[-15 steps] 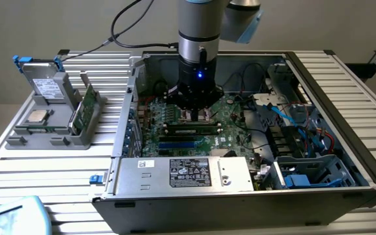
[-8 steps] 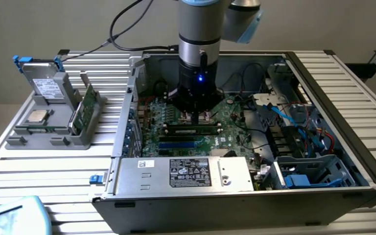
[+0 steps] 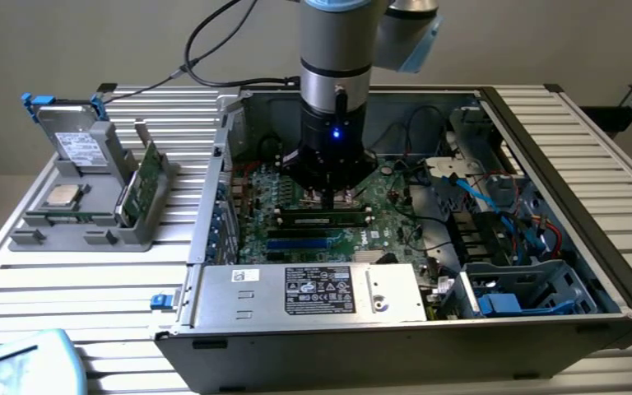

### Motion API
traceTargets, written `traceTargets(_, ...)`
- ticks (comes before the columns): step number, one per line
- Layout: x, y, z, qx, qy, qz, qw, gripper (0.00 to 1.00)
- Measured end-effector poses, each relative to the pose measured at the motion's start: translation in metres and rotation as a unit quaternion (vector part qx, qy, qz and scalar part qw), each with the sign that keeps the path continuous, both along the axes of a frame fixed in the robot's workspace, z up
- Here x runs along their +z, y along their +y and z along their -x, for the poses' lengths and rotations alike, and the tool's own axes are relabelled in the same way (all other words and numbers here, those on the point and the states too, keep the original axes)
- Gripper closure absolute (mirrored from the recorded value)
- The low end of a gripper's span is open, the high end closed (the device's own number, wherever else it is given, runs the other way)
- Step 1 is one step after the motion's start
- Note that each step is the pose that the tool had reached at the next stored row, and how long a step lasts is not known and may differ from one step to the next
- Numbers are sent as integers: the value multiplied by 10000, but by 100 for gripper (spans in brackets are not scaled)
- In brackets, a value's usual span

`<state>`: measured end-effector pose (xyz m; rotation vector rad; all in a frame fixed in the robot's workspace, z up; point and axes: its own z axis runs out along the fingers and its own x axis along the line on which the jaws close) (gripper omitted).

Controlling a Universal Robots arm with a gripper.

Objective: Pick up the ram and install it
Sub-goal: 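Press down the ram until it locks into place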

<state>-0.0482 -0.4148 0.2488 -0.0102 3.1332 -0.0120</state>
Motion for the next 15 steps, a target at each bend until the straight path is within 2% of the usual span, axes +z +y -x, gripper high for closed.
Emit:
traceTargets(1, 0, -6, 1, -8, 0, -10, 10000, 89)
traceTargets(3, 0, -31, 25, -9, 0, -48, 10000, 89)
traceTargets(7, 1, -85, 68, -9, 0, -156, 9999, 89)
traceTargets(11, 1, -120, 68, -33, 0, -247, 9997, 89)
traceTargets(12, 1, -128, 68, -35, 0, -259, 9997, 89)
traceTargets(15, 1, -129, 68, -36, 0, -263, 9996, 89)
